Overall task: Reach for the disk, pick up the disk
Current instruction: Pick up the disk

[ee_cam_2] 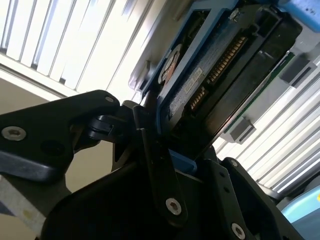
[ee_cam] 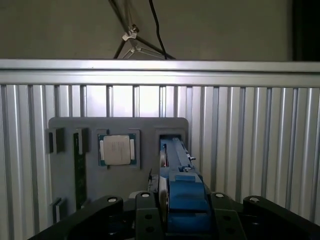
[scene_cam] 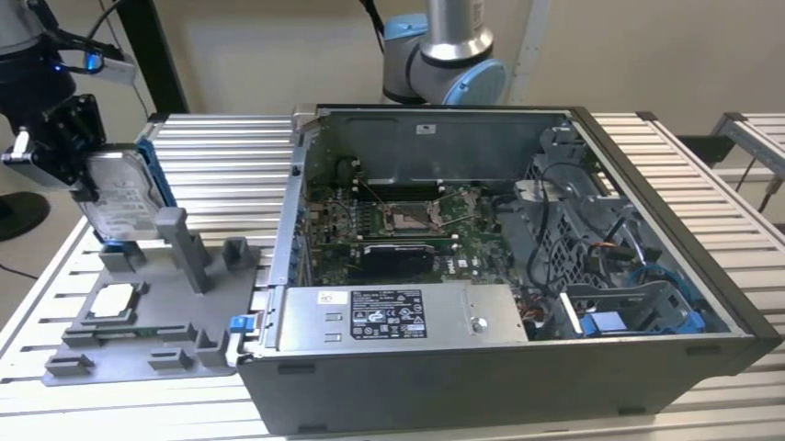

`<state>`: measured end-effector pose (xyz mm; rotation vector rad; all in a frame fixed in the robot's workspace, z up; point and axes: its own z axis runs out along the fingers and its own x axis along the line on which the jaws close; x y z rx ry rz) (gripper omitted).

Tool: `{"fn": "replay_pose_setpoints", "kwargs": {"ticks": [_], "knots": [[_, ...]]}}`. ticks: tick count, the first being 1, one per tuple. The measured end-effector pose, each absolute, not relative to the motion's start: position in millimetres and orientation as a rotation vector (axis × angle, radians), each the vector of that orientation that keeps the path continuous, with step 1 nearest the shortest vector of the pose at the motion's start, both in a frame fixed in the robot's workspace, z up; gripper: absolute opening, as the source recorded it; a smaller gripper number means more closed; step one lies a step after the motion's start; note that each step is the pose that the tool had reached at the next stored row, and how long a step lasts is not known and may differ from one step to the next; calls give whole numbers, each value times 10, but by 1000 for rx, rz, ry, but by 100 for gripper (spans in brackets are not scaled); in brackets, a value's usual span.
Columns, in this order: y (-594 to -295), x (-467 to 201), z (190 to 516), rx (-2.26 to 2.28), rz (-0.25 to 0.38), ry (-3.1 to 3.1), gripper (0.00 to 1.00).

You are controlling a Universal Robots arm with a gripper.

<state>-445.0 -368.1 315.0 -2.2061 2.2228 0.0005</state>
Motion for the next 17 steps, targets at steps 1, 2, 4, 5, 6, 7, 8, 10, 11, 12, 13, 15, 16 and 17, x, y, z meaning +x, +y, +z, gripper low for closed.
{"fn": "replay_pose_setpoints", "kwargs": {"ticks": [1,2,4,5,6,7,8,10,11,12,13,15,16,17], "knots": [[-3681,-4450,3165,-2206,1,2223,0],[-3681,-4450,3180,-2206,1,2223,0],[-3681,-4450,3207,-2206,1,2223,0],[-3681,-4450,3221,-2206,1,2223,0],[-3681,-4450,3235,-2206,1,2223,0],[-3681,-4450,3249,-2206,1,2223,0],[-3681,-4449,3262,-2206,1,2223,0],[-3681,-4449,3292,-2206,1,2223,0],[-3681,-4449,3310,-2206,1,2223,0],[-3681,-4450,3323,-2206,1,2223,0],[-3681,-4450,3338,-2207,1,2223,0],[-3681,-4450,3364,-2207,1,2223,0],[-3681,-4450,3378,-2207,2,2223,0],[-3681,-4450,3396,-2207,2,2223,0]]}}
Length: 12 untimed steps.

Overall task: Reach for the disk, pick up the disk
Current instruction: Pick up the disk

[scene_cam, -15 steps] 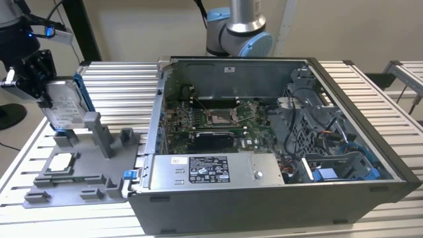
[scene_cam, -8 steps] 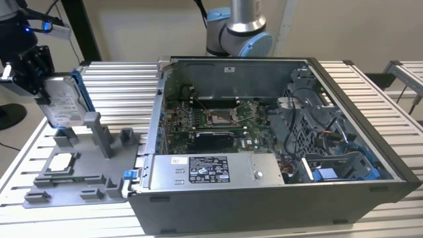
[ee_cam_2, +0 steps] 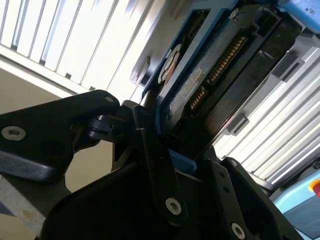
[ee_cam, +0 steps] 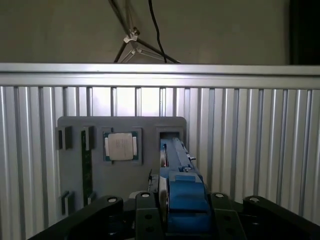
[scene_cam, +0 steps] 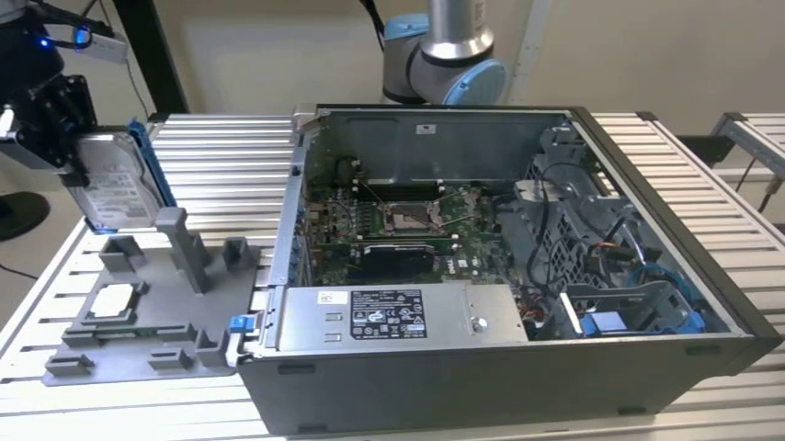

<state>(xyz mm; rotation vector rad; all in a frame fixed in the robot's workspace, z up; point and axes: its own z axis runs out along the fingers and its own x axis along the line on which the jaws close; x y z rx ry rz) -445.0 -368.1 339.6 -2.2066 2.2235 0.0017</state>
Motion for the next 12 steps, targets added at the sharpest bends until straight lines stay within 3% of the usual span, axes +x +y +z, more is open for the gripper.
{"fn": "replay_pose_setpoints", "kwargs": {"ticks": [12], "knots": [[-3681,-4450,3572,-2207,3,2224,0]]}}
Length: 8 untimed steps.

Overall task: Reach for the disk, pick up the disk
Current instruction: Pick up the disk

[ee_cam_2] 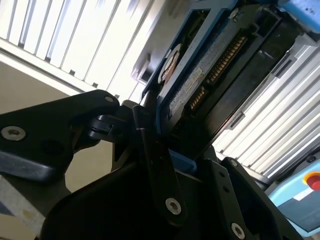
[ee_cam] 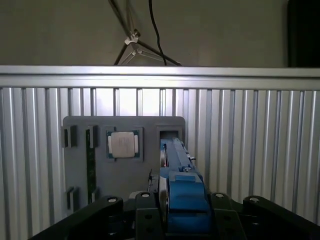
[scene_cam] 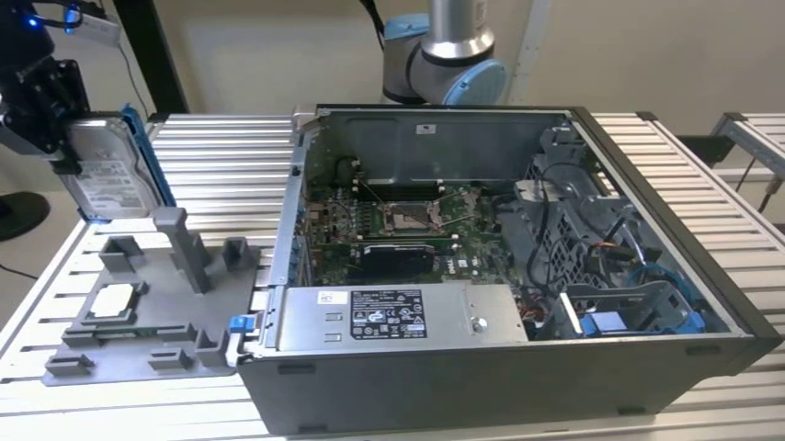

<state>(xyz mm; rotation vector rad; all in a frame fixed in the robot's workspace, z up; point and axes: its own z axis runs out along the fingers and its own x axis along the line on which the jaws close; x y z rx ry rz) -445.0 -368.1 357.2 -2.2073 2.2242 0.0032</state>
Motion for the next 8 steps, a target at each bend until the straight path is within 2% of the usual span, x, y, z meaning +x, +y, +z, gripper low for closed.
{"fn": "replay_pose_setpoints", "kwargs": {"ticks": [8], "knots": [[-3681,-4450,3695,-2208,4,2224,0]]}}
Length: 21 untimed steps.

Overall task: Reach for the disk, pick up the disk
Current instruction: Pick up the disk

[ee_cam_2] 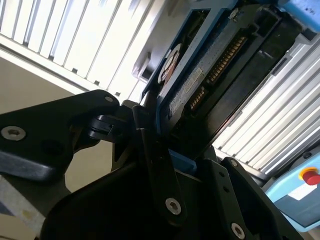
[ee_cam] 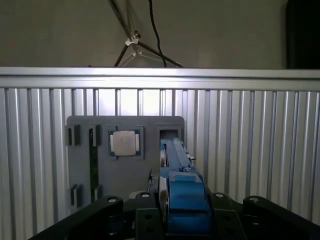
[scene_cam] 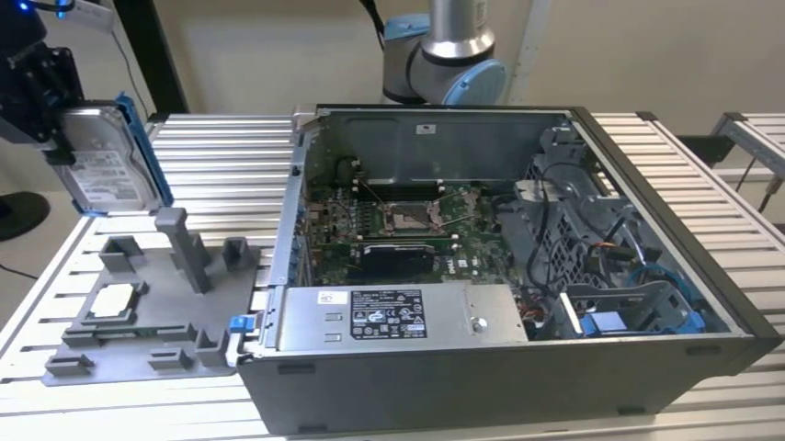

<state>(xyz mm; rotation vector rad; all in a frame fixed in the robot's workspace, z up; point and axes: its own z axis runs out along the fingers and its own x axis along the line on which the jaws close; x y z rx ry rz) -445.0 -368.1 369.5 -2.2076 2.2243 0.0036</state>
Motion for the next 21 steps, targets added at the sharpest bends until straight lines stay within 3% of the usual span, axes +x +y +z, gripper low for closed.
{"fn": "replay_pose_setpoints", "kwargs": {"ticks": [21], "knots": [[-3681,-4450,4000,-2209,6,2225,0]]}}
